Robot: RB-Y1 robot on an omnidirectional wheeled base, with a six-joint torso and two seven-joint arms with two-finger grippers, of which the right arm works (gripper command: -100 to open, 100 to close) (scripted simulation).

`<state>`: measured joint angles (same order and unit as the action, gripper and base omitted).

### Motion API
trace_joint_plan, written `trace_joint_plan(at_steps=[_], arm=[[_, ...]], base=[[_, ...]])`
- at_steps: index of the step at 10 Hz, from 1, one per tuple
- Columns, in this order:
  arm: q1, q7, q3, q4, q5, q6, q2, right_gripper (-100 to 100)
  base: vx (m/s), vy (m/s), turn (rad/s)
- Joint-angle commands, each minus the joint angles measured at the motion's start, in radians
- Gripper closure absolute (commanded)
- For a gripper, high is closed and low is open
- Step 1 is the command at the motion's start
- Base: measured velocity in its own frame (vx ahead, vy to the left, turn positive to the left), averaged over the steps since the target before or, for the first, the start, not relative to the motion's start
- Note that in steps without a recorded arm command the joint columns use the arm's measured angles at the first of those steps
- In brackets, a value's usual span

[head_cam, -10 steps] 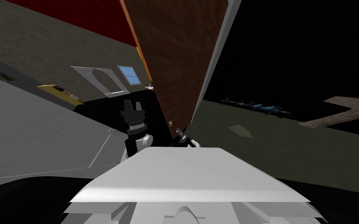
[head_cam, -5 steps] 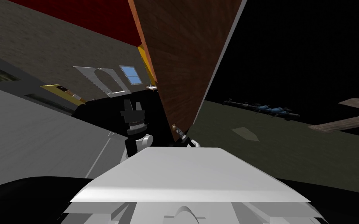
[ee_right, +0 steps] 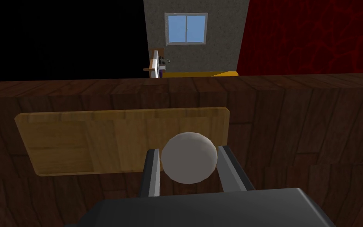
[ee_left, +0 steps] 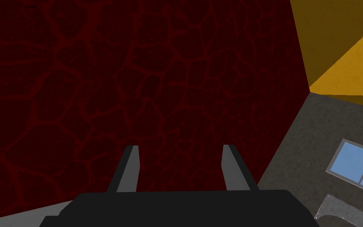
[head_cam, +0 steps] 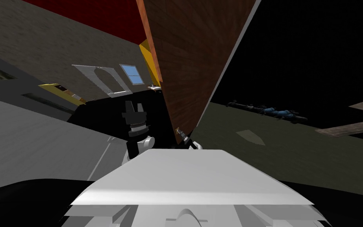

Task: Push the door open

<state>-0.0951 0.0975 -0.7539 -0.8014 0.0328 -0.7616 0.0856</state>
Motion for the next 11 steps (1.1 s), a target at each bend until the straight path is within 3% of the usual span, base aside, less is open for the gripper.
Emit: trace_joint_plan(at_steps=[1,4,5,7,11], arm=[[0.001,0.000,-0.001,0.000,0.000,-0.001,0.001,100],[0.001,0.000,-0.001,0.000,0.000,-0.001,0.001,100],[0.003,-0.005,0.013,0.006,0.002,0.002,0.002,100],[0.003,-0.009,0.023,0.008,0.004,0.002,0.003,100],[0.001,-0.029,0.073,0.021,0.014,0.001,0.000,100]], base=[[-0.017,-0.019,0.003],[-0.006,-0.006,-0.003],[0.042,0.100,-0.043],[0.088,0.124,-0.044],[0.139,0.180,-0.053]])
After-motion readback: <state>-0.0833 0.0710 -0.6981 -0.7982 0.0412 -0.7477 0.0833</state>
